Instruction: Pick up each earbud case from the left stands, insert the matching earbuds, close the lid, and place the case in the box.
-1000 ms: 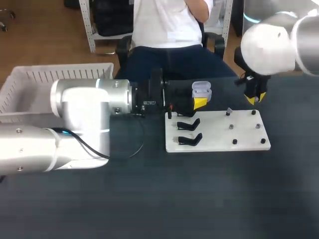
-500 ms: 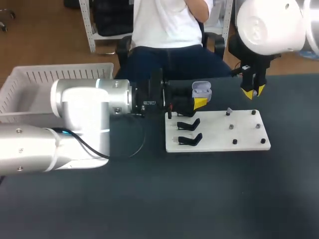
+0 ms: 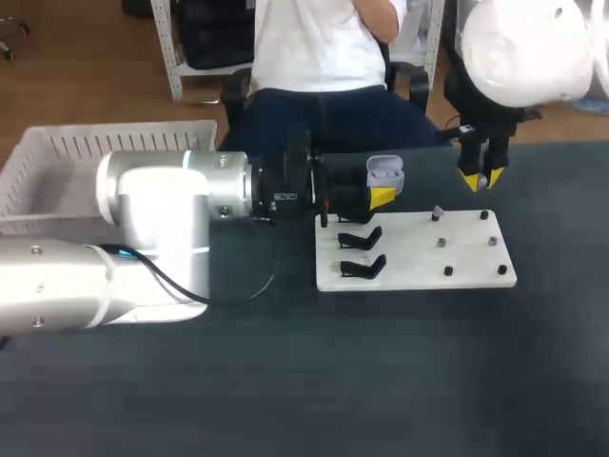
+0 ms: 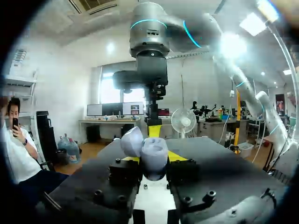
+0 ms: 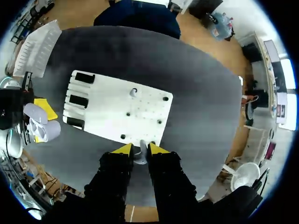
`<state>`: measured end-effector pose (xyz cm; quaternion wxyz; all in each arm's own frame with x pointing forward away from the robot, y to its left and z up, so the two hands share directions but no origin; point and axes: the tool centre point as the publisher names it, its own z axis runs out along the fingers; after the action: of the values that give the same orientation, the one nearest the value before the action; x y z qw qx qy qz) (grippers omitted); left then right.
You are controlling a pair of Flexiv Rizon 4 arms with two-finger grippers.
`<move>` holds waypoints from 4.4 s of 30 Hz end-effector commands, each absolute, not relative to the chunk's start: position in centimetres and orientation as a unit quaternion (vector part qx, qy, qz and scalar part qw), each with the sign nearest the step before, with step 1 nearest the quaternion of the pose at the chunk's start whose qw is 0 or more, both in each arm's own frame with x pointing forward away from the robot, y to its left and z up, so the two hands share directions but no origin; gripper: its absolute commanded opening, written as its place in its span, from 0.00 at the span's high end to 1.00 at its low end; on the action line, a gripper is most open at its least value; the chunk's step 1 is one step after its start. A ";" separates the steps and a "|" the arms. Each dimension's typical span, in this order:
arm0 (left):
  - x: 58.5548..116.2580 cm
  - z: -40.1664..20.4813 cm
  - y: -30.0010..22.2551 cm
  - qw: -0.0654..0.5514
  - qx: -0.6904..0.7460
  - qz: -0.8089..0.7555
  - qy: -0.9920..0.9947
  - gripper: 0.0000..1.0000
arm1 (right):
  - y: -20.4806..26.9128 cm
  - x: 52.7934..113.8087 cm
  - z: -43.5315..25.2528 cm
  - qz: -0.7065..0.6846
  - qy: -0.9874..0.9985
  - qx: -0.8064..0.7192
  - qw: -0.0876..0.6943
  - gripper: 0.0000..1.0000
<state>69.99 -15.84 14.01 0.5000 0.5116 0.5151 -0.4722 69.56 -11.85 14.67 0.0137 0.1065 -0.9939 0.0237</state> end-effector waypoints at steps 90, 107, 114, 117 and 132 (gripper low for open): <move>69.9 13.9 -15.9 0.504 0.510 -0.471 0.514 1.00 | -0.4 68.4 20.7 0.004 -0.980 -0.198 -0.031 1.00; 69.9 13.9 -15.9 0.504 0.510 -0.471 0.514 1.00 | 0.8 68.1 20.1 -0.017 -0.981 -0.194 -0.026 1.00; 69.9 13.9 -15.9 0.504 0.510 -0.471 0.514 1.00 | 0.6 67.8 19.6 -0.020 -0.980 -0.198 -0.023 1.00; 69.9 13.9 -15.9 0.504 0.510 -0.471 0.514 1.00 | 1.0 67.9 19.6 -0.018 -0.981 -0.194 -0.024 1.00; 69.9 13.9 -15.9 0.504 0.510 -0.471 0.514 1.00 | 0.6 68.1 19.2 -0.024 -0.980 -0.198 -0.019 1.00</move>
<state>69.99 -15.85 14.02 0.4999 0.5117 0.5151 -0.4722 68.28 0.78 19.28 -0.0175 -0.1978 -0.9799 -0.0209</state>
